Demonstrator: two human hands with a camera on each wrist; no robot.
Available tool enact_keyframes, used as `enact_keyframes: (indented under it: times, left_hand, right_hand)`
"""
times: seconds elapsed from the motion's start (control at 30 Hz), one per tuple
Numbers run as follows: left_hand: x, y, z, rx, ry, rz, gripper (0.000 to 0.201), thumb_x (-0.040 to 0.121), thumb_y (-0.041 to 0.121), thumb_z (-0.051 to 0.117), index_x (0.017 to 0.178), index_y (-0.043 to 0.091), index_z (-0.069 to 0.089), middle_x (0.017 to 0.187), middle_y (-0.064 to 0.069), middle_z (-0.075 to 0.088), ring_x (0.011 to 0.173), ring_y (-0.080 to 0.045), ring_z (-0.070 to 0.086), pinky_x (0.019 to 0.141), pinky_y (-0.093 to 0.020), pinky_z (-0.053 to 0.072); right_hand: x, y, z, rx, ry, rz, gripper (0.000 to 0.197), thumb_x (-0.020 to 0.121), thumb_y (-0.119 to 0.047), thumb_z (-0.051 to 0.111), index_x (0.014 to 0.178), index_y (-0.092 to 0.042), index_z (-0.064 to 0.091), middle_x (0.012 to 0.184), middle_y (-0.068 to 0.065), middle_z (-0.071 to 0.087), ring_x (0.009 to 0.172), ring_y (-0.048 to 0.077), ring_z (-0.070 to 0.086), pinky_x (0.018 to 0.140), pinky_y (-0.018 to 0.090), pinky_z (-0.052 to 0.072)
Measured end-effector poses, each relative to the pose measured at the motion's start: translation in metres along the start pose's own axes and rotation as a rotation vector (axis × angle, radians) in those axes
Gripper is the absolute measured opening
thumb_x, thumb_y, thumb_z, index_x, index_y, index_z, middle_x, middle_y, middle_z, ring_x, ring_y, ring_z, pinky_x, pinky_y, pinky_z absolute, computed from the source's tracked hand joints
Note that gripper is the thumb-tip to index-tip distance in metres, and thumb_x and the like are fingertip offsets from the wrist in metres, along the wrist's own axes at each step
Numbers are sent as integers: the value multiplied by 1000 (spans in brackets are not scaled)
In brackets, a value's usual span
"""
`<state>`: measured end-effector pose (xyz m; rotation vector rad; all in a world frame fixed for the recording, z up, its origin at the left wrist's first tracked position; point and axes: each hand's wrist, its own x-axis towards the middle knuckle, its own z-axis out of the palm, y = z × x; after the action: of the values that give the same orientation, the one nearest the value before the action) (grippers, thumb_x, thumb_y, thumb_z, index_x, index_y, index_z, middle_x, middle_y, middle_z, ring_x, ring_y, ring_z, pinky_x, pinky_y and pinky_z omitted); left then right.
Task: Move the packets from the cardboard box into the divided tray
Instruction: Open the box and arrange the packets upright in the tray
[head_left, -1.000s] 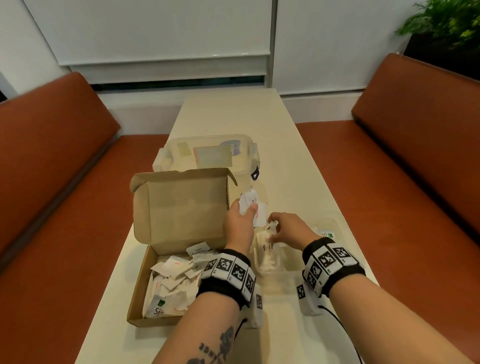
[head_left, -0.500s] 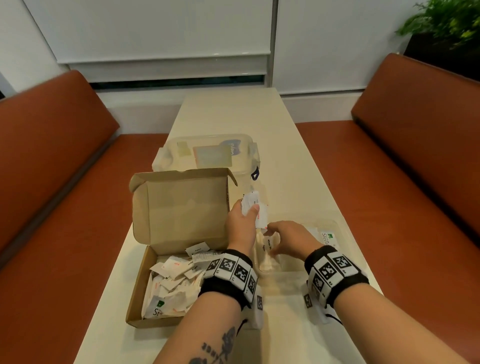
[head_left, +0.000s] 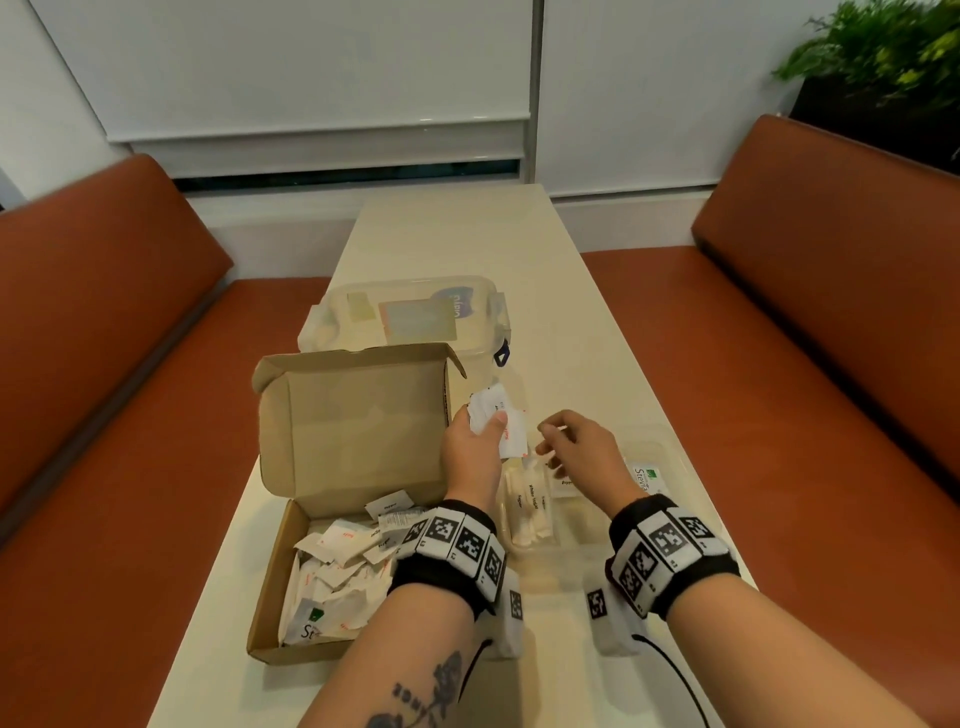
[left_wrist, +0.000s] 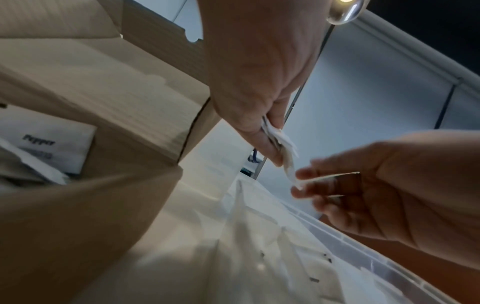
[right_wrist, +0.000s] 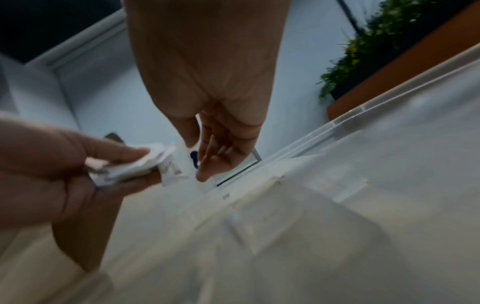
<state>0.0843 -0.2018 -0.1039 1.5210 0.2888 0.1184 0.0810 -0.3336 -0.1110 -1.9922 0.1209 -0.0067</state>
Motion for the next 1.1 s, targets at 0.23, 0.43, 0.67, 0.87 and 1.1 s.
enact_keyframes:
  times: [0.23,0.43,0.67,0.87,1.1]
  left_hand:
    - [-2,3,13,-158,-37,-74,16,91,7,58,105,15,61,109,-14,67,105,-34,63,93,-53,50]
    - [-13,1,21,-269,-153,-239,22,92,2,55,114,7,58,116,-21,63,104,-35,62,77,-43,56]
    - [-24,2,26,-433,-188,-361,32,95,-3,47,127,1,48,126,-25,56,107,-38,60,64,-40,61]
    - [-19,-1,24,-395,-137,-320,40,98,-4,33,126,21,48,130,-15,38,111,-36,53,55,-31,59]
    - [-16,0,24,-332,-180,-372,29,99,-5,31,90,-1,57,114,-28,53,93,-38,61,56,-32,60]
  right_hand:
    - [-4,-7,-12,158,-48,31,9,85,-7,64,93,-10,64,73,5,66,53,7,57,49,20,49]
    - [-4,0,-25,133,-18,41,4,84,-9,65,88,-10,65,73,2,63,64,9,57,52,14,45]
    - [-7,-2,-33,177,104,44,4,83,-2,63,86,-5,62,69,5,58,62,17,57,63,28,54]
    - [-2,-6,-46,-43,241,-75,12,82,-7,65,85,-17,72,80,-2,66,68,8,56,59,12,43]
    - [-2,-21,-45,-85,145,-186,6,80,-9,71,82,-13,74,88,-7,64,80,-1,54,66,0,36]
